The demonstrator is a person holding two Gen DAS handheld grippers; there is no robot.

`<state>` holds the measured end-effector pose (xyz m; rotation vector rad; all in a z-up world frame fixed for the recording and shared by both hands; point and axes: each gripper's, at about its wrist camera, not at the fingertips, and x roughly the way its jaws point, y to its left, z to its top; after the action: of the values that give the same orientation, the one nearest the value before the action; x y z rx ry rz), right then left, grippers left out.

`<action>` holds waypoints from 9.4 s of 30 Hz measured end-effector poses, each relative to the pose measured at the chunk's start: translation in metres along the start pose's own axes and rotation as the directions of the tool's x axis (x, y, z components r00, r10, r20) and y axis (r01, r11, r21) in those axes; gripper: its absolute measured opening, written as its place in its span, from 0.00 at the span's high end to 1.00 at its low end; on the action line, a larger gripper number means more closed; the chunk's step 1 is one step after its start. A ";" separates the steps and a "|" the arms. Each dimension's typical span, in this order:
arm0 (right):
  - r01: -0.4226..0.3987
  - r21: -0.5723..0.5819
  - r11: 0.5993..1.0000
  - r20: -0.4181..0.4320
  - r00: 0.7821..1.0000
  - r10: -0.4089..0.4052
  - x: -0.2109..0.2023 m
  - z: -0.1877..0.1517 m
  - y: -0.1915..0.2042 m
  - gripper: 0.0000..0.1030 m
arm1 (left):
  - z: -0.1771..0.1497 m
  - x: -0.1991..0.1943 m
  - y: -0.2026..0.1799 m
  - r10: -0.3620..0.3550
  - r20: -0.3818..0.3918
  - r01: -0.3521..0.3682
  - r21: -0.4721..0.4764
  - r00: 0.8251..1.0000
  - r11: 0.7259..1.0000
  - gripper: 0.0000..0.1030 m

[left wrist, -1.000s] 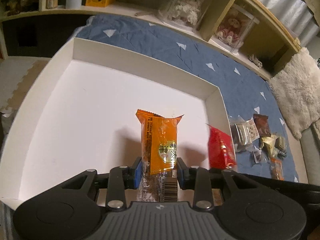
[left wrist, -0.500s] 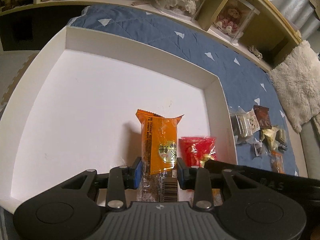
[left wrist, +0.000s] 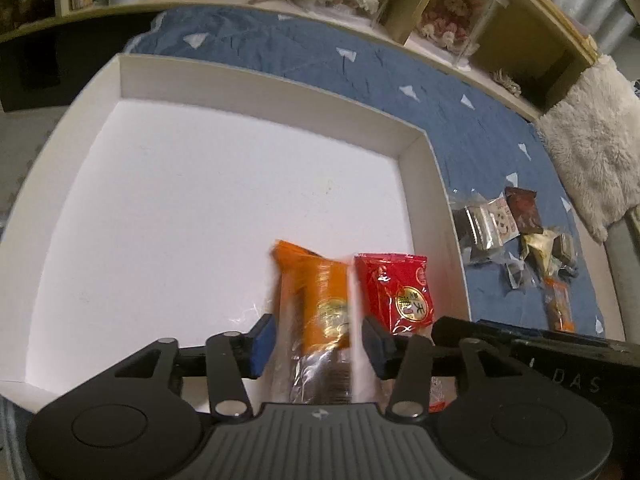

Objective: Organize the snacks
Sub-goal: 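Carry both pastries into the white tray and open both tools, then move both tools back toward the remaining snacks on the quilt, then grasp the brown square cake with the left tool while the right tool grasps the clear-wrapped pastry, then carry both packets into the white tray and release them beside the pastries, then move both tools back over the remaining snacks on the quilt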

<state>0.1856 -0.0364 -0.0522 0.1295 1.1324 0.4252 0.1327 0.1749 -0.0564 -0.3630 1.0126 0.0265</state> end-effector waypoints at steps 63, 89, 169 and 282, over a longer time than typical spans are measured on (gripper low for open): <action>0.252 -0.010 0.968 0.191 0.950 -0.246 -0.125 -0.024 -0.173 0.00 | -0.014 -0.029 -0.155 -0.006 0.121 -0.020 0.215 0.993 0.976 0.00; 0.161 0.220 0.962 0.053 0.983 -0.176 -0.045 0.013 -0.266 0.00 | 0.070 0.122 -0.238 0.121 -0.106 -0.106 0.133 0.987 0.985 0.00; -0.085 0.145 0.986 0.214 0.975 0.053 -0.102 -0.001 -0.107 0.58 | 0.040 -0.078 -0.053 0.075 0.126 -0.089 0.109 0.989 0.990 0.47; 0.013 -0.111 0.994 0.097 0.995 -0.002 -0.048 -0.007 -0.032 0.01 | -0.004 -0.074 -0.012 0.219 -0.008 -0.218 0.058 0.976 0.974 0.00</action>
<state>0.1703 -0.0854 -0.0242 0.0478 1.0112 0.4696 0.0920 0.1730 0.0063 -0.1988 1.0614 0.1937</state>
